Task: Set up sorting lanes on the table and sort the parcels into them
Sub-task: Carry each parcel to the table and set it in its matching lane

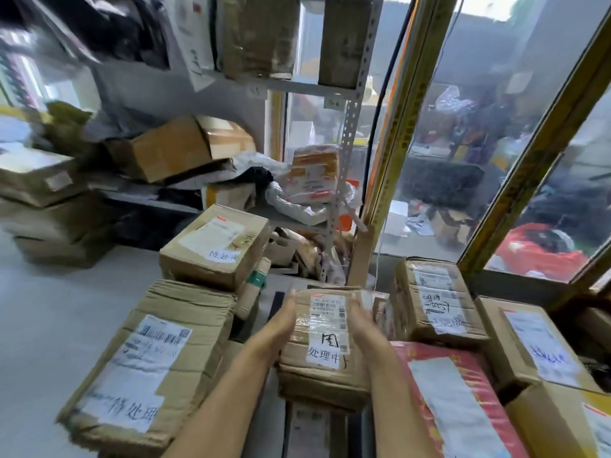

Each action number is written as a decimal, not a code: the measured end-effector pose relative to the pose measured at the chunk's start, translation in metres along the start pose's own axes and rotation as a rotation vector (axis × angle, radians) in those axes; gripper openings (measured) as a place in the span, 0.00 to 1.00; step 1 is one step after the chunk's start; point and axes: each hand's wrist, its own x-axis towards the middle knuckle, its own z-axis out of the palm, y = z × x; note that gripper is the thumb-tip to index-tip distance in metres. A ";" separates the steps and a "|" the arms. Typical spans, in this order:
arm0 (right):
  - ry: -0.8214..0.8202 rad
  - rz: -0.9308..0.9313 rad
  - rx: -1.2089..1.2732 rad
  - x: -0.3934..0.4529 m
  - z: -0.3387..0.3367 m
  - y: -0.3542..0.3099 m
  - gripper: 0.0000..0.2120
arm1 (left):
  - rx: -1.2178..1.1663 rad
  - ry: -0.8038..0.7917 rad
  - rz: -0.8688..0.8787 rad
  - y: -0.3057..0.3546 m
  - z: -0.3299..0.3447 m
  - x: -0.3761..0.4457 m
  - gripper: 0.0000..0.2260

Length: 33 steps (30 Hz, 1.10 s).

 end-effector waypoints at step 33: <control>-0.199 -1.193 -0.552 -0.224 0.211 -0.189 0.34 | 0.437 1.206 0.405 -0.011 -0.252 -0.243 0.31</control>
